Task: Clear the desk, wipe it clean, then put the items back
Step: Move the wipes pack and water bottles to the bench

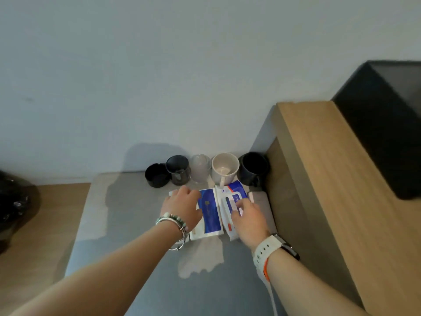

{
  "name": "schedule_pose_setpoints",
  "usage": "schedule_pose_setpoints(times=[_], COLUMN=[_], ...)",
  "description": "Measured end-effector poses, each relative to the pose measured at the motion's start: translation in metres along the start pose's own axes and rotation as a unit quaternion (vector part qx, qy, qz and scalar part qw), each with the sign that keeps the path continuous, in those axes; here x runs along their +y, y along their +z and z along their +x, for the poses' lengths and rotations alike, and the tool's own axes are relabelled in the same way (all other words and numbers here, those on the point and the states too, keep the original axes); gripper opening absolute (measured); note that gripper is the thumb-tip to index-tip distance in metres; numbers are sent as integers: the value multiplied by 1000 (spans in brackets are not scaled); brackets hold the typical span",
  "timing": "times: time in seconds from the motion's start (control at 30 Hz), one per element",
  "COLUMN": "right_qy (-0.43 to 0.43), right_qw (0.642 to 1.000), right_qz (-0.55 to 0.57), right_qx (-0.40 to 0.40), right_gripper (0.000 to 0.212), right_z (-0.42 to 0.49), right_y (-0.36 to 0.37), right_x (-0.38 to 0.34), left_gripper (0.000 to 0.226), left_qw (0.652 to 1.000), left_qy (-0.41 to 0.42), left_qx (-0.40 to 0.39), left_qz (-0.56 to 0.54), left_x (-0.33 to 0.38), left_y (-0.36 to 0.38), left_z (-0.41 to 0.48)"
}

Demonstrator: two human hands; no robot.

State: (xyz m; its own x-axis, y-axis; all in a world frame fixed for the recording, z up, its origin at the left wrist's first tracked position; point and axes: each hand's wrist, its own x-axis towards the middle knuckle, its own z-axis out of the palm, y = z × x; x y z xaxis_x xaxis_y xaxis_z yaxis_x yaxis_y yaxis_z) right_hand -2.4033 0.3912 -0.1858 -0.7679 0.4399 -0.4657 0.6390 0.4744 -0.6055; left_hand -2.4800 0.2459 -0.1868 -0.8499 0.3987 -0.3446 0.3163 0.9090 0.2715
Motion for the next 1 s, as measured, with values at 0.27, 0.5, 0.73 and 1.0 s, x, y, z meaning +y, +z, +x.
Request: schedule_pose_setpoints(times=[0.27,0.5,0.73,1.0], right_qy=[-66,15,170,315], right_qw=[980,941,885,823], right_qz=[-131,-186,-182,-157], right_qx=[135,281,393,446], right_gripper=[33,38,38,40], right_z=[-106,-257,-439,-669], right_y=[-105,-174,-186,-143], right_x=[-45,-3,90,198], left_gripper=[33,36,36,37], left_qw=[966,880,773,670], left_qy=[231,451,621,735], left_qx=[72,111,73,20], left_qz=[90,99,107,96], left_x=[87,191,284,344], left_y=[-124,-162,-117,-23], left_z=[-54,-165,-318,-540])
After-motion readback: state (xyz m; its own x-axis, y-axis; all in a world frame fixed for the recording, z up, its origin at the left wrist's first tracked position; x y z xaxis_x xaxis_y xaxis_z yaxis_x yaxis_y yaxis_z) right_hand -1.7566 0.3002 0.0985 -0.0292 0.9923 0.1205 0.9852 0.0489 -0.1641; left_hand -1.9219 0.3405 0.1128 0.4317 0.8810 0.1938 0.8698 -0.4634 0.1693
